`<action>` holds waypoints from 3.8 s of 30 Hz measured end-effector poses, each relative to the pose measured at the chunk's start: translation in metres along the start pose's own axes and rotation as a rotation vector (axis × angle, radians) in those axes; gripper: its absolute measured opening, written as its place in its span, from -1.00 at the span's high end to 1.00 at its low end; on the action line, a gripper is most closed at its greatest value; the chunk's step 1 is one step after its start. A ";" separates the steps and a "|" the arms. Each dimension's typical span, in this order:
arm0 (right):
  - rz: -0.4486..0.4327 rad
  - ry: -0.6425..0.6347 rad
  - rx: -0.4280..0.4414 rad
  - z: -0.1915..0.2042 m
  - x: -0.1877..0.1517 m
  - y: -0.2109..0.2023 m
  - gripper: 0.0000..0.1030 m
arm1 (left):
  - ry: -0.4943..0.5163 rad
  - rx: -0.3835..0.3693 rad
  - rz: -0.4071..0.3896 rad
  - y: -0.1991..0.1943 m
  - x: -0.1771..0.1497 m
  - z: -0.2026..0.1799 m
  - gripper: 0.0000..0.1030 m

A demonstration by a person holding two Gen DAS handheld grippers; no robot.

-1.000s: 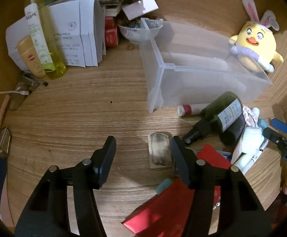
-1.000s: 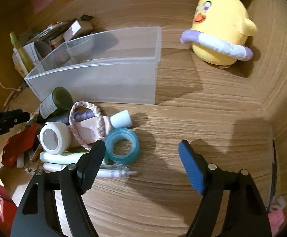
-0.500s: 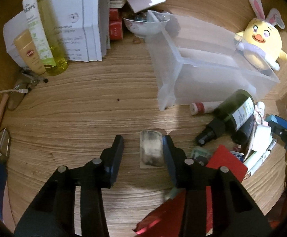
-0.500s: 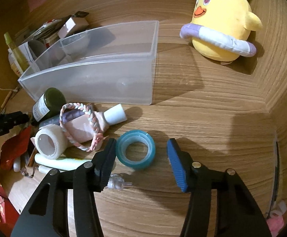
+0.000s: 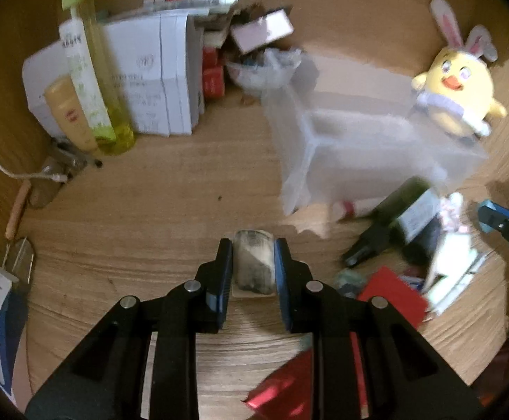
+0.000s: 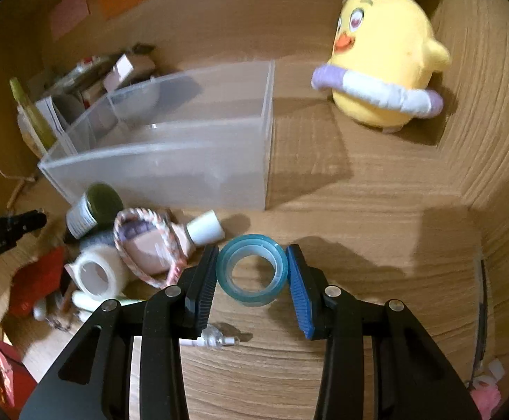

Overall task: Organize objects
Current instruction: 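Carry jar and tape into the clear box and open both tools, then withdraw both tools back toward the pile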

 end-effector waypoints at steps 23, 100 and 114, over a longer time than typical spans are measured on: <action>-0.270 -0.047 0.113 0.044 0.092 -0.034 0.30 | 0.017 -0.120 -0.212 -0.024 0.084 -0.051 0.55; -0.207 -0.178 0.058 0.091 0.062 -0.033 -0.68 | 0.150 -0.063 -0.259 -0.061 0.054 -0.059 -0.88; -0.147 -0.133 0.064 0.083 0.011 -0.047 -0.69 | 0.048 -0.069 -0.133 -0.061 -0.006 -0.039 -0.88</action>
Point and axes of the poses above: each gripper's, at about its wrist camera, not at the fingertips, and y roughly the way its jaws point, z to its left, x to its top, the point moved 1 cm from there along y, roughly the way its jaws point, and after that the axes turned 15 degrees about -z, right-handed, at the moved point
